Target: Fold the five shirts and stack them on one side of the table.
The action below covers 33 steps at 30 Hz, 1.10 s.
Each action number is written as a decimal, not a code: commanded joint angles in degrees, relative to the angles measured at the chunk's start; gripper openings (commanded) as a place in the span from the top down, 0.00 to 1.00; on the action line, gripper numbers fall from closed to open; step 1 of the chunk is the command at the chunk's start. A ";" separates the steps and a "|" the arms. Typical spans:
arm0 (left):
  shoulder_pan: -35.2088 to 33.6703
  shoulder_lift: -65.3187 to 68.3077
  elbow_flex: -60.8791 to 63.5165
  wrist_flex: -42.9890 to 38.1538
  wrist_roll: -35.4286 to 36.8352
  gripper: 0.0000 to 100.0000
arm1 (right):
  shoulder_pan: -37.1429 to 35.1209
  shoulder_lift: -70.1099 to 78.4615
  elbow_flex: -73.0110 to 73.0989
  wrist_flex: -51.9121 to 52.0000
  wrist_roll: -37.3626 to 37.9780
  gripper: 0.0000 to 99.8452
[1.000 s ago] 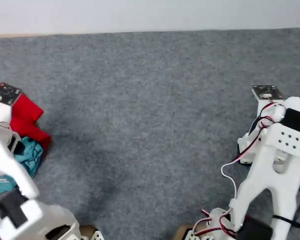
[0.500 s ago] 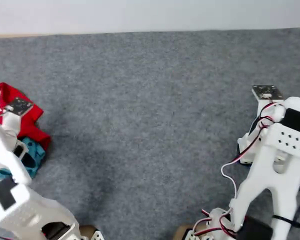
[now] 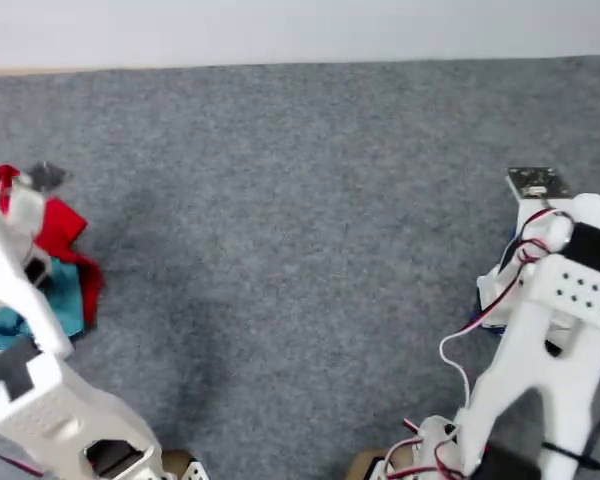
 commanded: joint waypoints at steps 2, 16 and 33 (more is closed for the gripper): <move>6.59 -12.31 -12.79 1.14 9.76 1.00 | -0.48 -6.02 -0.53 2.33 -0.53 0.99; 48.44 -21.63 -40.40 0.97 31.91 1.00 | -0.48 -8.04 -0.44 2.33 -0.62 0.99; 25.93 -21.63 22.64 -21.54 30.59 0.95 | -11.82 -7.96 -0.44 1.89 -0.70 0.99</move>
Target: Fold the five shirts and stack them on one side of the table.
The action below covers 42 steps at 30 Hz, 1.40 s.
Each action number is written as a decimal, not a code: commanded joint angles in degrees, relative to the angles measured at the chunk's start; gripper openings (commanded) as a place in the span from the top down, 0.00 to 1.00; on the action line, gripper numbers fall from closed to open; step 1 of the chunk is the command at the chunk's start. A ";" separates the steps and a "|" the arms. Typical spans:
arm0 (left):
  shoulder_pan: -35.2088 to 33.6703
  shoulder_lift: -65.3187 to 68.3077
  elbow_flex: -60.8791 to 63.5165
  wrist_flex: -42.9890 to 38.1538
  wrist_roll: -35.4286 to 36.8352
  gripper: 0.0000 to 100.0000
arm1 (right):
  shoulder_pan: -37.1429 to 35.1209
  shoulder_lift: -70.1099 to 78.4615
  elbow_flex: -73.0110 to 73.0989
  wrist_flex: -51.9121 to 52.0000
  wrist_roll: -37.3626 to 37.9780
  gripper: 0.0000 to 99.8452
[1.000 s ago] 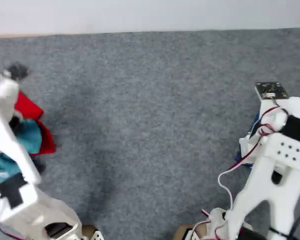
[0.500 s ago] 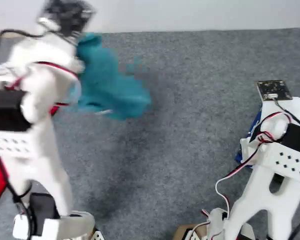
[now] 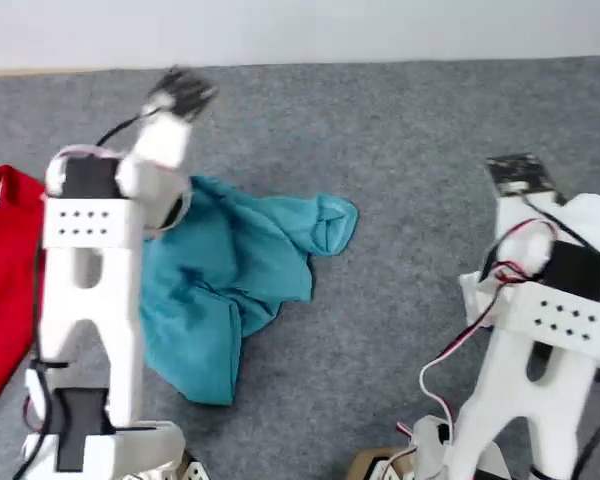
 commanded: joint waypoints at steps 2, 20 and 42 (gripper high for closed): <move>-9.41 -2.02 12.09 -11.16 -3.08 0.88 | -7.96 -1.45 -0.44 1.80 -0.70 0.99; -31.21 -2.55 -3.56 -0.18 -3.08 0.76 | -34.95 27.12 -24.62 0.84 -0.79 0.99; -50.90 -2.46 -3.56 1.14 -3.43 0.80 | -50.86 62.46 -48.62 0.75 -22.51 0.79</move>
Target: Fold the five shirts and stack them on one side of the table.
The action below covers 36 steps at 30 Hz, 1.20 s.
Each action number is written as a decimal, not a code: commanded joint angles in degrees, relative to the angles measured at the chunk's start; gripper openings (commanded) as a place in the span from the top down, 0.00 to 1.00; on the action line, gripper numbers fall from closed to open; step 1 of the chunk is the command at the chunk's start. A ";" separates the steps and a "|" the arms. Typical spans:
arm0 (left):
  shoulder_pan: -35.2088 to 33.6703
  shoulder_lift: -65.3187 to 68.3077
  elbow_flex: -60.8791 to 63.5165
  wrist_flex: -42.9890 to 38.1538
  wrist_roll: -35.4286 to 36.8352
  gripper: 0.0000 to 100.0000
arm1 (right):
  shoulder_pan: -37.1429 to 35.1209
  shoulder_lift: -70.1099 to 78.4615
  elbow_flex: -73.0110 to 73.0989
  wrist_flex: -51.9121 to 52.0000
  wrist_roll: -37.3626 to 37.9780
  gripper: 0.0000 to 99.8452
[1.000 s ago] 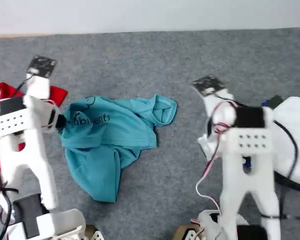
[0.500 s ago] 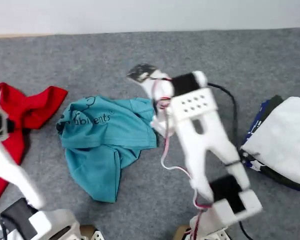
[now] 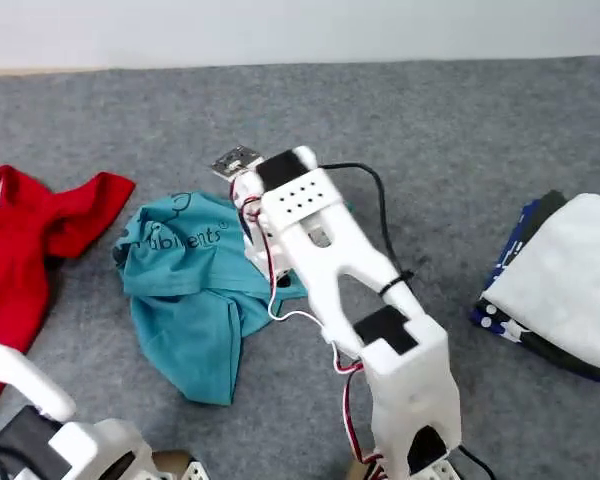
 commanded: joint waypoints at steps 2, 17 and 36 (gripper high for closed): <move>-0.88 -2.37 -1.89 0.53 -0.62 0.80 | -1.71 2.33 -5.01 0.75 -4.75 0.79; -0.53 -2.20 -1.27 0.26 -0.62 0.80 | -0.40 10.51 -6.07 0.66 -4.84 1.00; 0.62 -2.29 0.84 -1.58 -0.70 0.80 | 2.33 5.32 -12.66 2.07 -8.53 0.77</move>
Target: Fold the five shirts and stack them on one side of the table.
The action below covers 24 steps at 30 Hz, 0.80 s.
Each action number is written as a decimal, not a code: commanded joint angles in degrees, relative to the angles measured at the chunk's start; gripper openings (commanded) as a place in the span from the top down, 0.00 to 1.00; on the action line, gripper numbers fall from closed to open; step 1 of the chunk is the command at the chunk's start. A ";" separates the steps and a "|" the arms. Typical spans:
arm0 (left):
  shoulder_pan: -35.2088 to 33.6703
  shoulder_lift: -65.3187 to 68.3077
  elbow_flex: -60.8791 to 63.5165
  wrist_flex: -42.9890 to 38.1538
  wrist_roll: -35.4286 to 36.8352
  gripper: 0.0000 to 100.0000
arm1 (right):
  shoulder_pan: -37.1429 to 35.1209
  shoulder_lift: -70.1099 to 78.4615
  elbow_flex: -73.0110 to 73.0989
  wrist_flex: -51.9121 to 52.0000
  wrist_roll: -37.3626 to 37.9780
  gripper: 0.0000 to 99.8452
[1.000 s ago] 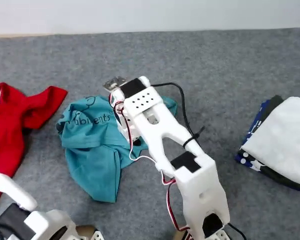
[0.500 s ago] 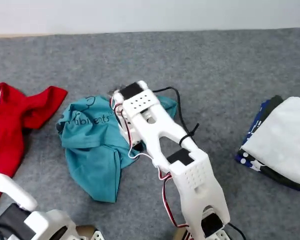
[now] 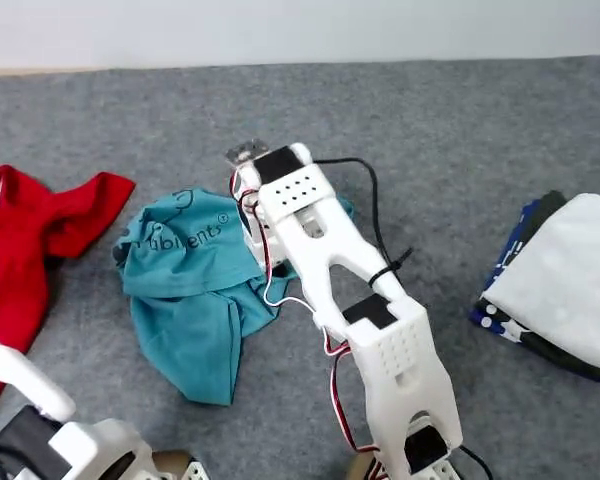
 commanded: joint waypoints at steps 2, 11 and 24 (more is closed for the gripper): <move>0.26 -2.29 -0.22 -0.88 -0.70 0.80 | 0.57 -3.56 -2.73 1.89 -1.23 0.77; 0.09 -2.20 -0.22 -0.88 -3.52 0.80 | 0.84 -5.76 -2.73 2.24 -1.05 0.77; 0.26 -2.11 -0.13 -0.79 -3.34 0.80 | 1.63 -6.81 -2.73 0.57 -1.23 0.77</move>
